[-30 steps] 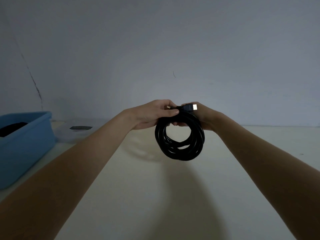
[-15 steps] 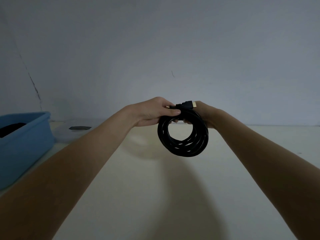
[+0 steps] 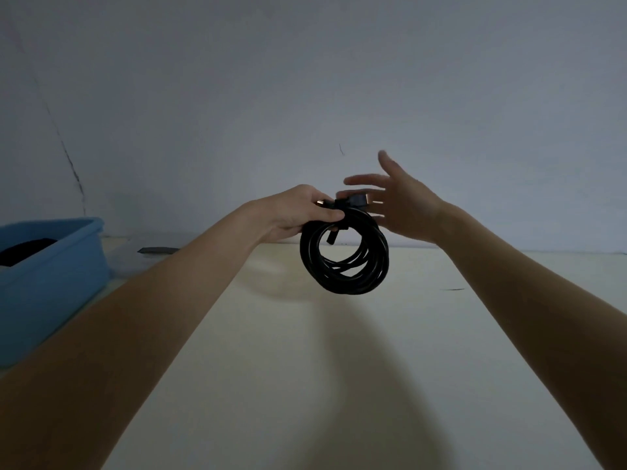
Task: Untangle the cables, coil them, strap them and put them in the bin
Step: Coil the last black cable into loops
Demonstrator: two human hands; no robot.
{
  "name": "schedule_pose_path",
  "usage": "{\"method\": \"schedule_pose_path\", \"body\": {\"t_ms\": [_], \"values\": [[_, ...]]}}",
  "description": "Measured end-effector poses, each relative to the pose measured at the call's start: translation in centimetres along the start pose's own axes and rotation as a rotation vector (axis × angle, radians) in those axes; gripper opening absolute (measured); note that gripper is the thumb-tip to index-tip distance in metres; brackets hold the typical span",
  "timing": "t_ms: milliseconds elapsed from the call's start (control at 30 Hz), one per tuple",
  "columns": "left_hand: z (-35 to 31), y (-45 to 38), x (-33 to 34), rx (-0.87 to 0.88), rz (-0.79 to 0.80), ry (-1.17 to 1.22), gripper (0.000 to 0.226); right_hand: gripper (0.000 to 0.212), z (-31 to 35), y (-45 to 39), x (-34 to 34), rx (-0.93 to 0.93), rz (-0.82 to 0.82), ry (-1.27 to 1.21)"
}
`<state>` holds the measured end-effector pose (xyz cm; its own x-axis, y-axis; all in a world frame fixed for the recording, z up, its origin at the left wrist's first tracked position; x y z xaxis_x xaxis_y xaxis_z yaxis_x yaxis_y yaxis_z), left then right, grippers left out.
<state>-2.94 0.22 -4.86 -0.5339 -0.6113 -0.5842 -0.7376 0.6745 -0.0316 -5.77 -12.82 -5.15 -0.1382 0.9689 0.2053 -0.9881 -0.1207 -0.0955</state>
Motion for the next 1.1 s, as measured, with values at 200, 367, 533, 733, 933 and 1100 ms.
{"method": "schedule_pose_path", "body": {"t_ms": [200,367,533,733,933,1100], "values": [[-0.1,0.0,-1.1,-0.025,-0.117,0.095,0.008,0.048,2.3,0.3,0.4,-0.317,-0.302,0.425],[1.9,-0.5,-4.5,-0.161,-0.565,0.202,0.021,0.01,3.8,0.7,3.0,-0.427,-0.444,0.772],[-0.9,0.1,-3.5,0.004,-0.584,0.049,0.011,0.03,-0.4,-1.7,4.3,-0.025,-0.366,0.472],[-2.4,1.0,-3.5,0.135,-0.5,-0.082,0.01,0.02,-1.1,-1.5,5.7,-0.048,-0.155,-0.12],[-2.7,1.1,-2.9,0.146,-0.47,-0.08,0.02,0.018,-1.6,-1.6,5.5,-0.045,-0.291,-0.193],[-3.5,1.0,-2.8,0.146,-0.458,-0.166,0.024,0.024,-1.9,-1.8,4.1,-0.114,-0.508,-0.116]]}}
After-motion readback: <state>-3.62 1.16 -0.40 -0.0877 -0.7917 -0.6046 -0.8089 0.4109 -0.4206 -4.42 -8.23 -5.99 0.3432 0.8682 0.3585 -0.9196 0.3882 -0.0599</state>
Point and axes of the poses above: each hand's wrist, its own y-axis away from the middle knuckle, its own x-axis out of the palm, z = x × y, the point moved 7 cm from there along -y, towards the middle knuckle, and after that the axes turned 15 degrees about -y, right-handed, at the moved point
